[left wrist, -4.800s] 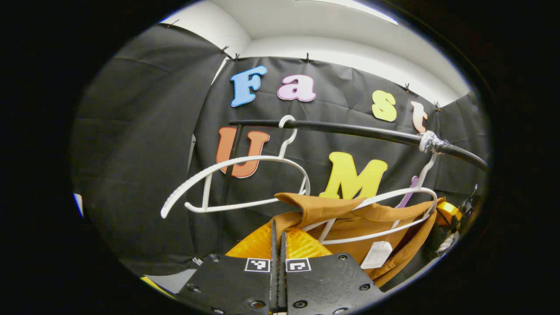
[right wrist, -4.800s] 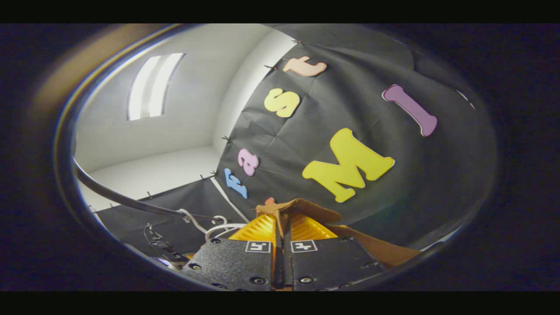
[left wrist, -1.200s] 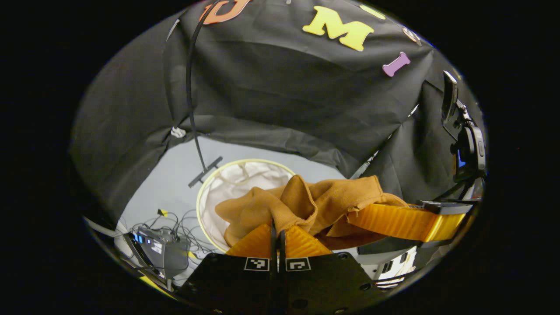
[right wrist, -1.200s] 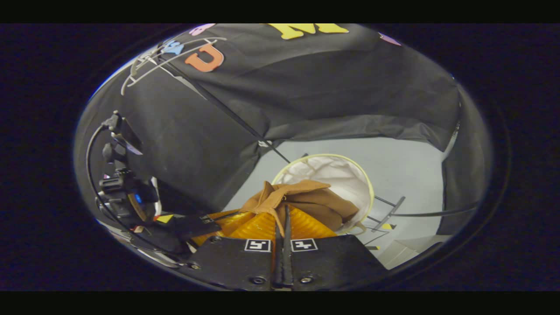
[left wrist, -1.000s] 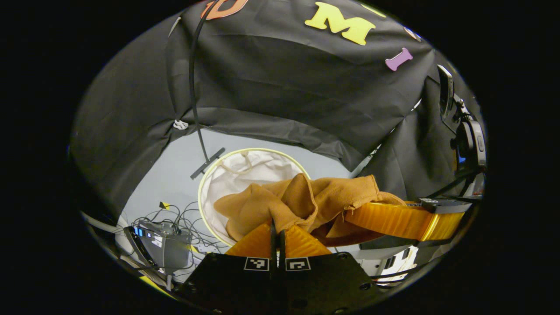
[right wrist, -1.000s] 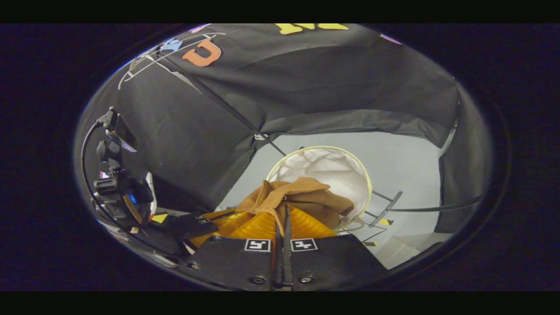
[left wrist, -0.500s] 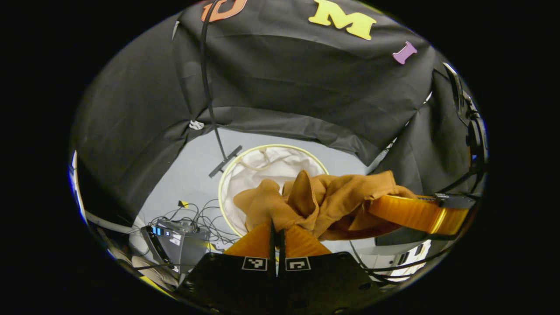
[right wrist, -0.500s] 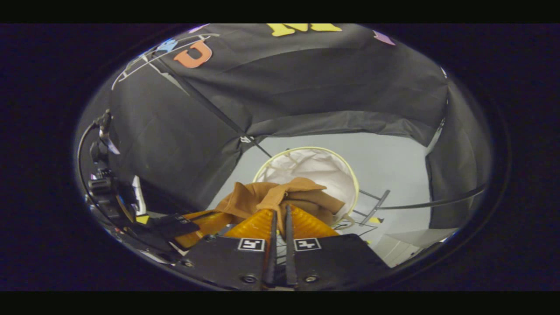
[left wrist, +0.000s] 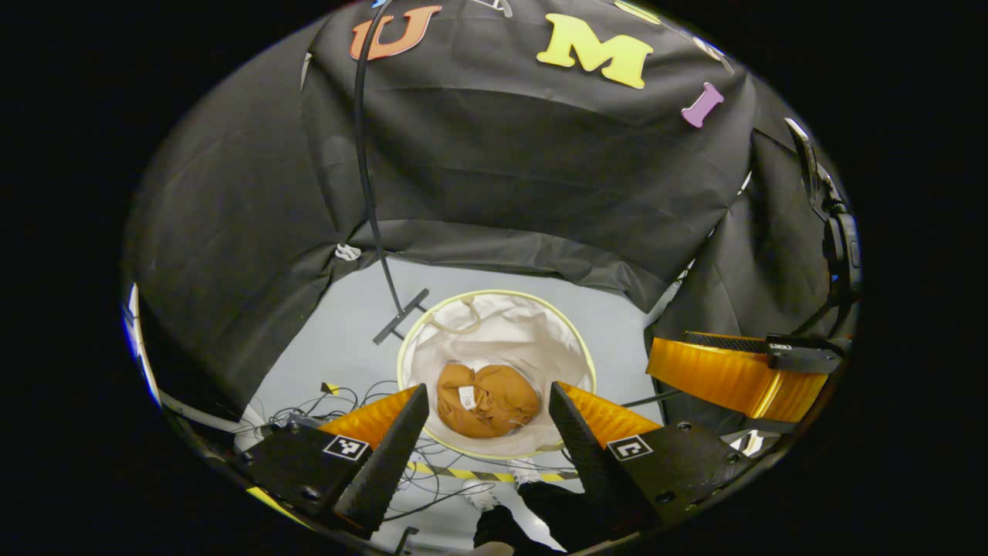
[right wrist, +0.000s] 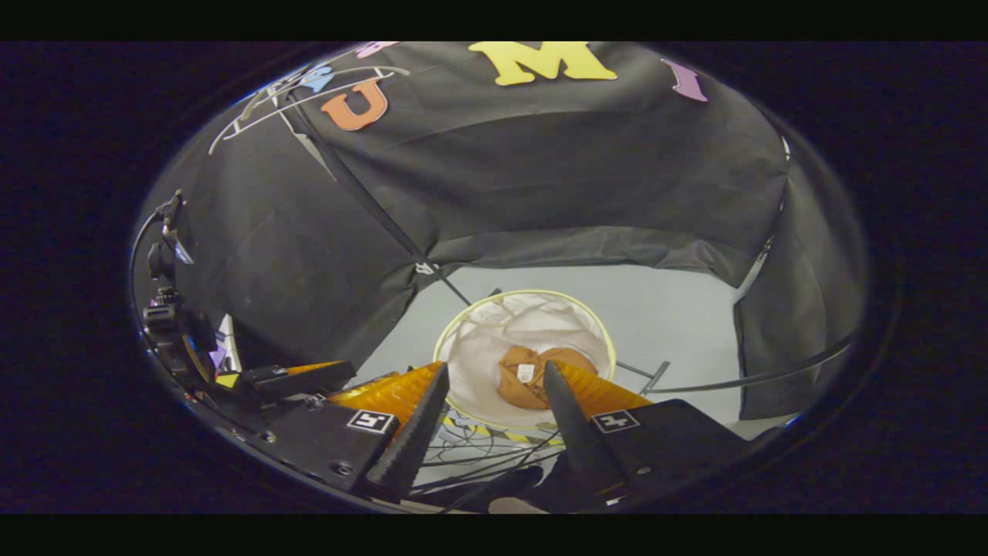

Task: Grasp the clothes on the hanger with both hands and then place them into the laundry hamper below.

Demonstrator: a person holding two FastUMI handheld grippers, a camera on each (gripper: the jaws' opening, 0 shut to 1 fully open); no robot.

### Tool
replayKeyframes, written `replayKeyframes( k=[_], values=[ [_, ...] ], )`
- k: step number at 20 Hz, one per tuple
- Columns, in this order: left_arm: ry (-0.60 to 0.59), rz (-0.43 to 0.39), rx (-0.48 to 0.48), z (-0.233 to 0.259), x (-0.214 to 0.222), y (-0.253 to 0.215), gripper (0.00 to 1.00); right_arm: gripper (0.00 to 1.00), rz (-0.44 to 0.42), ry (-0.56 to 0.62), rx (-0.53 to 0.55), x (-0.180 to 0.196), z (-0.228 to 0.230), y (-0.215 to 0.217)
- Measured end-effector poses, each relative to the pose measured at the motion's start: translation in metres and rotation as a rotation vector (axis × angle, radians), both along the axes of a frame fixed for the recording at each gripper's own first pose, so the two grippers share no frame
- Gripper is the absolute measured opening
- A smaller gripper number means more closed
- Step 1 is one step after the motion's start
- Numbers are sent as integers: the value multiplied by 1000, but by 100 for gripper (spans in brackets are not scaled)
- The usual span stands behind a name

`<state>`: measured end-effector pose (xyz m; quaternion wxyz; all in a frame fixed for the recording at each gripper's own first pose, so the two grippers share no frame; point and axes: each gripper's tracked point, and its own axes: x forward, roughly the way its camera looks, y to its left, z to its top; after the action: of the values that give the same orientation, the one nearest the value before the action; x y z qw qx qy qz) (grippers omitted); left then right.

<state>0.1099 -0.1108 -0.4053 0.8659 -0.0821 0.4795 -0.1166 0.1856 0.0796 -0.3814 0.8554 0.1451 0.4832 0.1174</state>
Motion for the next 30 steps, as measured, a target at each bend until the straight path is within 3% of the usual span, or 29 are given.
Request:
replayKeyframes(
  k=[1, 3, 4, 11, 13, 17, 20, 25, 26, 27, 28, 30],
  values=[
    [-1, -7, -28, 3, -2, -3, 100, 79, -9, -11, 30, 2, 6, 4],
    [-10, -7, -37, 8, -4, -2, 96, 79, -10, -10, 31, 0, 9, 5],
    [-20, -8, -27, 9, -6, 5, 100, 82, -9, -24, 16, 1, 11, 3],
    [-192, -14, 17, 73, 6, 27, 96, 81, 16, -209, -111, -5, 67, -4],
    [-257, -16, 2, 106, 6, 31, 100, 81, -11, -308, -145, -6, 100, -9],
    [-427, 5, 11, 184, 12, 47, 96, 82, -21, -498, -196, -14, 183, -20],
    [-568, 44, 19, 243, 15, 61, 96, 100, -39, -609, -170, -30, 251, -31],
    [-773, 111, 83, 325, 13, 73, 100, 98, -85, -786, -134, -56, 344, -63],
    [-804, 138, 89, 341, 8, 74, 91, 100, -96, -817, -140, -62, 358, -73],
    [-822, 150, 67, 355, 4, 69, 91, 100, -105, -850, -144, -66, 374, -85],
    [-837, 159, 35, 374, -3, 65, 100, 100, -111, -876, -147, -70, 386, -96],
    [-886, 172, 13, 409, -29, 50, 100, 100, -135, -931, -153, -85, 407, -113]
  ],
)
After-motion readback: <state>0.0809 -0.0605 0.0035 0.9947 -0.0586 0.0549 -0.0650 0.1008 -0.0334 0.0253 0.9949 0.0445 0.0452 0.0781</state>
